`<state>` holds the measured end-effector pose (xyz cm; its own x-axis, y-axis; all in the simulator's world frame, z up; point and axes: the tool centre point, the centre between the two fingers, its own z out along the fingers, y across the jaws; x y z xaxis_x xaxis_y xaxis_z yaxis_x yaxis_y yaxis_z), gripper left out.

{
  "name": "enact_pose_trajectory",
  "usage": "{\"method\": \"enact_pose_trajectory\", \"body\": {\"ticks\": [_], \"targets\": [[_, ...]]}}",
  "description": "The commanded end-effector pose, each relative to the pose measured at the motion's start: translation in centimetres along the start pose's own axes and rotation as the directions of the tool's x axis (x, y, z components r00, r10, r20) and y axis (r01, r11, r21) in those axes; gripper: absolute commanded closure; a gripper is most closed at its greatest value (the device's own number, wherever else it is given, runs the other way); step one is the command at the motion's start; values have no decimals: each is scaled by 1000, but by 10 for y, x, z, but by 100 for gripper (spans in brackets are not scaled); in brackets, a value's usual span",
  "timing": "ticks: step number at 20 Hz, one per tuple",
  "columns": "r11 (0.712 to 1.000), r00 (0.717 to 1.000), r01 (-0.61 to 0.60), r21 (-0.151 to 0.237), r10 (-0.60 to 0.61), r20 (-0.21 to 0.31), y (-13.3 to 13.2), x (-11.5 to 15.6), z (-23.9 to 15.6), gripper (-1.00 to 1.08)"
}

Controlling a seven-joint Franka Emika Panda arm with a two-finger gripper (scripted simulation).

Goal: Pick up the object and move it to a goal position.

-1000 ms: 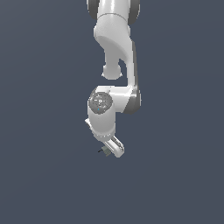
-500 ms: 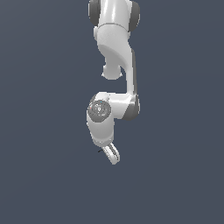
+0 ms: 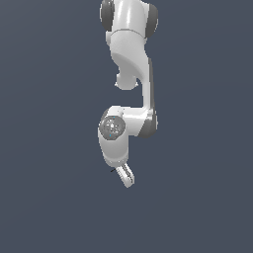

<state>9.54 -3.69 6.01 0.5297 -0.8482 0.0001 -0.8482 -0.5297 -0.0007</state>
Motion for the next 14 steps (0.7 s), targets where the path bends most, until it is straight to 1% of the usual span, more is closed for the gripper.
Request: {"method": "enact_pose_trajectory", "body": {"ticks": [1, 8, 14], "targets": [[1000, 1000, -1, -1, 1, 1, 0, 0, 7, -92], [1000, 1000, -4, -1, 4, 0, 1, -1, 42, -92], [1000, 1000, -5, -1, 5, 0, 0, 0, 48, -92]]}}
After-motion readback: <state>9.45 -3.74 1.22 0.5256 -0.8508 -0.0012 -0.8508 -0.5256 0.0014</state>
